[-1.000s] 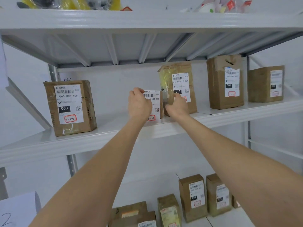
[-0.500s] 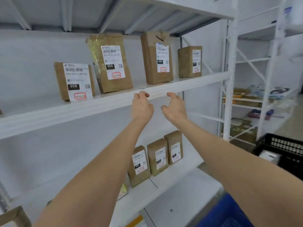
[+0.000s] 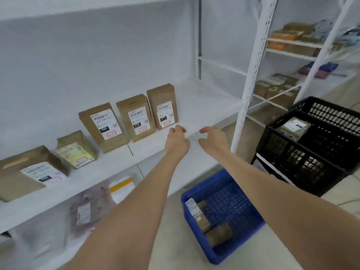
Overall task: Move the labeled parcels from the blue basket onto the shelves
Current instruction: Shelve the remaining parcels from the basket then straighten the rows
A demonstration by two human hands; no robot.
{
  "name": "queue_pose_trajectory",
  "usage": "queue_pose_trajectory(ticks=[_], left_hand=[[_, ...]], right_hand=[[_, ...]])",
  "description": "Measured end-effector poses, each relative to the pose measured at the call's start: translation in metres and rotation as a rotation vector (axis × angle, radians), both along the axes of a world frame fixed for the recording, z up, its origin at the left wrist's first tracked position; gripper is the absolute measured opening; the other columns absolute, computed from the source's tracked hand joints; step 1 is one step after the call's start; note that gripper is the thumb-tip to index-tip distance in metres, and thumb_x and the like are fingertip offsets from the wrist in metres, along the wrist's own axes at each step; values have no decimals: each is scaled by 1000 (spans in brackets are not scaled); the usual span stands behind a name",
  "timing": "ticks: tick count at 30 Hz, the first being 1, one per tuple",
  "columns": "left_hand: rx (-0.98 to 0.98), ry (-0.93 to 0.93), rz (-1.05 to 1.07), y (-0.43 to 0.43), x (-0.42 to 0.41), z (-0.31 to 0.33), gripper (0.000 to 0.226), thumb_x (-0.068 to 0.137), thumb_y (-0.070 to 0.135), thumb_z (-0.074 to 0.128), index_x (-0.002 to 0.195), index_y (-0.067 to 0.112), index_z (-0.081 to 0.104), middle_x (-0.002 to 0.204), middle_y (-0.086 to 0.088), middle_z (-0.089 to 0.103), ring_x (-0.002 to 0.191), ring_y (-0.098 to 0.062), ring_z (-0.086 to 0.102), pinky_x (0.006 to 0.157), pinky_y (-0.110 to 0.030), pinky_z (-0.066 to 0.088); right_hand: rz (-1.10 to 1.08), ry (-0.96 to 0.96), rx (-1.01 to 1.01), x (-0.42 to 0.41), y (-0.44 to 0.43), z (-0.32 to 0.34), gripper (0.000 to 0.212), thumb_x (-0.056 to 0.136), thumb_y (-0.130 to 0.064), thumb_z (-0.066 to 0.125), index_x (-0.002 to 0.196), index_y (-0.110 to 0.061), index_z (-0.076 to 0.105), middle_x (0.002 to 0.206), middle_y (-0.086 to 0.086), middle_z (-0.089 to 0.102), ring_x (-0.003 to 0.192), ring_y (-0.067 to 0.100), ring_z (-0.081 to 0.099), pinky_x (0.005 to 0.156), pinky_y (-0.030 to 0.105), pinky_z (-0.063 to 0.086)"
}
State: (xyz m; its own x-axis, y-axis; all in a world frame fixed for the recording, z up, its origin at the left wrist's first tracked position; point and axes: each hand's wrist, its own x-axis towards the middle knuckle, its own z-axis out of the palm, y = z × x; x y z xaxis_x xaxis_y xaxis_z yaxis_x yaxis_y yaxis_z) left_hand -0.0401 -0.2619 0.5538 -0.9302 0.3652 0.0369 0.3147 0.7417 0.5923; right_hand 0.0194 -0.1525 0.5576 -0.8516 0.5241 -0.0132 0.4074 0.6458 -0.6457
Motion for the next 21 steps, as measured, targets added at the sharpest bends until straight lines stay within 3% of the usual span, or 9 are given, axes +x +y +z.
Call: queue_pose_trajectory(ticks=[7, 13, 18, 21], left_hand=[[-112, -209, 61, 37, 16, -123, 38, 87, 1, 48, 124, 11, 45, 129, -11, 42, 109, -27, 53, 86, -35, 46], [-150, -355, 119, 67, 2, -214, 37, 87, 1, 47, 123, 10, 45, 128, -11, 42, 108, -30, 54, 87, -39, 47], [-125, -485, 184, 95, -21, -285, 35, 86, -1, 48, 120, 7, 46, 124, -15, 42, 101, -34, 55, 86, -43, 48], [-122, -544, 237, 108, -31, -324, 35, 86, -3, 49, 120, 7, 46, 125, -14, 42, 107, -31, 52, 89, -42, 46]], right_hand=[[57, -216, -77, 4, 48, -122, 36, 89, -17, 52, 124, -25, 56, 134, 8, 44, 116, 29, 49, 90, 43, 51], [121, -381, -81, -14, 92, -208, 39, 93, -17, 46, 132, -21, 50, 136, 11, 42, 125, 32, 39, 93, 45, 48], [194, -500, -114, -54, 127, -273, 40, 96, -20, 48, 136, -22, 46, 144, 9, 32, 129, 29, 35, 78, 33, 46], [228, -535, -162, -75, 139, -311, 41, 95, -19, 50, 135, -23, 47, 144, 9, 33, 123, 31, 43, 81, 39, 52]])
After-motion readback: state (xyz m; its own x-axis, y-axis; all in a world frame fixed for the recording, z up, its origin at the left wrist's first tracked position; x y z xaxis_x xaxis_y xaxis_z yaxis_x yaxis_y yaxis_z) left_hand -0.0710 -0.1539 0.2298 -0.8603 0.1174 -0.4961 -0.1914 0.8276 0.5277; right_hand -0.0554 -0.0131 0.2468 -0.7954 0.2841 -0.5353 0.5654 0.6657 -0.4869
